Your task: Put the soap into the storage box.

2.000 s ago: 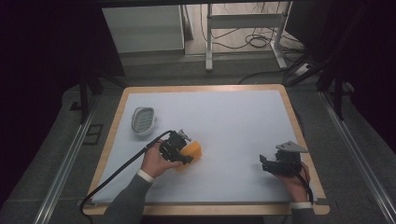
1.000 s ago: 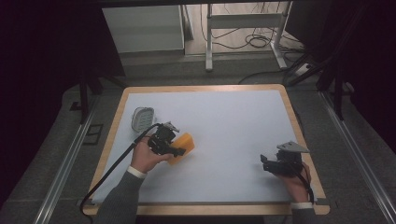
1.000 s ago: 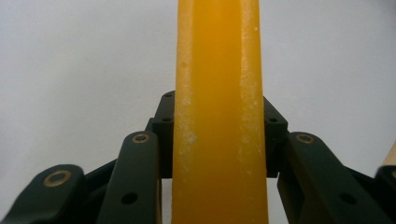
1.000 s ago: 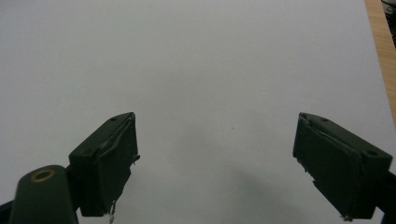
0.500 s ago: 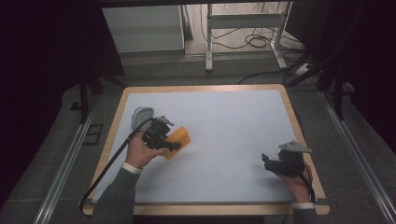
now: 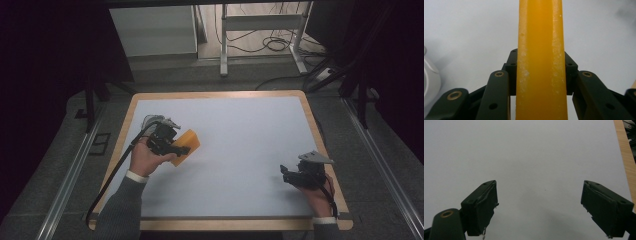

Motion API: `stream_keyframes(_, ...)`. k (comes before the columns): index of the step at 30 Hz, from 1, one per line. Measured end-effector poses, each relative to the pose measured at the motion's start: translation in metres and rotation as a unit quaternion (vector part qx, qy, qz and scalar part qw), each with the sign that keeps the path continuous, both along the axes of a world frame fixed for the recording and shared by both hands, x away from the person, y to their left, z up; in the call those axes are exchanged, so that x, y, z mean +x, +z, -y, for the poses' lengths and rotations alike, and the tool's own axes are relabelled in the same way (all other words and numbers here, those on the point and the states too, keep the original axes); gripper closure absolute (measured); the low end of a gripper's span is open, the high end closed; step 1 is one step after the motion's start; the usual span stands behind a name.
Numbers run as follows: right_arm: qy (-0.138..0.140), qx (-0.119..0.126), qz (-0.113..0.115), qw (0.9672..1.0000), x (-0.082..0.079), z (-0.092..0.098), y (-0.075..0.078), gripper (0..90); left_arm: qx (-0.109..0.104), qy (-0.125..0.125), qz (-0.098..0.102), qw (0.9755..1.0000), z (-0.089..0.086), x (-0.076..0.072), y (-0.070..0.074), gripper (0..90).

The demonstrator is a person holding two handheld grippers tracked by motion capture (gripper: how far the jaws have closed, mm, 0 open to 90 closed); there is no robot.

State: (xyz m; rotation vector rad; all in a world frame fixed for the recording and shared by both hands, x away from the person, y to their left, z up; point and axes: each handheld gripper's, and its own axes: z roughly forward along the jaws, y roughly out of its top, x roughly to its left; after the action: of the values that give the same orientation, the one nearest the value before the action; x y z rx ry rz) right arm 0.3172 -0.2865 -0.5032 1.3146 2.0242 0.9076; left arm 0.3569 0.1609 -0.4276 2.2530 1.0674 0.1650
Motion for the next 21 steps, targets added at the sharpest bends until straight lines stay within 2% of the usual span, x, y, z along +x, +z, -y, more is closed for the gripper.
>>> stream_keyframes(5, -0.001, -0.001, -0.002, 1.0000, 0.000, 0.000, -0.001, 13.7, 0.000, 0.006, 0.002, 1.0000, -0.005, 0.002, 0.003, 60.9)
stream_keyframes(8, 0.001, 0.000, -0.001, 1.0000, 0.000, 0.000, -0.001, 13.7, 0.001, 0.010, 0.011, 0.9999, -0.009, 0.001, 0.006, 60.9)
stream_keyframes(21, 0.000, -0.002, 0.000, 1.0000, 0.000, 0.000, -0.001, 13.7, 0.005, 0.017, 0.009, 0.9998, -0.018, 0.005, 0.009, 60.9)
